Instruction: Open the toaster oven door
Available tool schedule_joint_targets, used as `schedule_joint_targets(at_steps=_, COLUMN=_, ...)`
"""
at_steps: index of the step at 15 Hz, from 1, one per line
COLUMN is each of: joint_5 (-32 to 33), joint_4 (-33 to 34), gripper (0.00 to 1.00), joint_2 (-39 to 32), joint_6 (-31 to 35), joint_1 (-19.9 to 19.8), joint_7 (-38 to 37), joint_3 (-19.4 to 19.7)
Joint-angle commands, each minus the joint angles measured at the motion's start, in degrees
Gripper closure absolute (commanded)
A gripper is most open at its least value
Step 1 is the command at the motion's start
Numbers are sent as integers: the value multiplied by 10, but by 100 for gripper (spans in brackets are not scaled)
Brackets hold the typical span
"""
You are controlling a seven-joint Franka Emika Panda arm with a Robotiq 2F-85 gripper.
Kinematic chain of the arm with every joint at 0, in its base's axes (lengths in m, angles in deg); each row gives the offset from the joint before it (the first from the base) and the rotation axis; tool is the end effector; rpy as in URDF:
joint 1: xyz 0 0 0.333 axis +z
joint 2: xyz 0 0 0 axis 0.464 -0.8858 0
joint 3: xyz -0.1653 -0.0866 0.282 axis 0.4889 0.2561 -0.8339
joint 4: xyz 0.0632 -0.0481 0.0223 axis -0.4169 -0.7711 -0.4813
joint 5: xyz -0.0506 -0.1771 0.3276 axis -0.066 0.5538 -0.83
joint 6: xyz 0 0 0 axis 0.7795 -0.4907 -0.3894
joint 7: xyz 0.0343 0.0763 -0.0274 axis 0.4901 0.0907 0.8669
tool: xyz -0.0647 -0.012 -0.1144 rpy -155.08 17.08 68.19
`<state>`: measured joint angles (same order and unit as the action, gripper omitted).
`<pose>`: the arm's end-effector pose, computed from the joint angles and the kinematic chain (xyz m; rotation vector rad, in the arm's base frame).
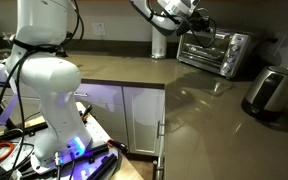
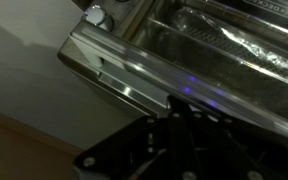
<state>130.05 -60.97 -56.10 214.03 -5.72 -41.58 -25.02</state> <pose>0.7019 -0.0564 0.4892 2.3219 0.0985 1.1463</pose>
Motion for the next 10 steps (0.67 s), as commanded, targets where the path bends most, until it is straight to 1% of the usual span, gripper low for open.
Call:
schedule_joint_targets(at_steps=1, joint_5=-12, joint_4=-48, gripper=96, joint_2=42, joint_6=-39, joint_1=1, joint_7=40, joint_3=-18)
schedule_joint_targets(at_steps=5, joint_5=-24, joint_4=-63, gripper=96, joint_2=52, joint_6=-47, joint_1=-8, joint_7=50, joint_3=-28)
schedule_joint_targets(at_steps=10, joint_5=-44, joint_4=-74, gripper=96, joint_2=61, joint_6=-58, joint_1=-8, joint_7=71, joint_3=-34)
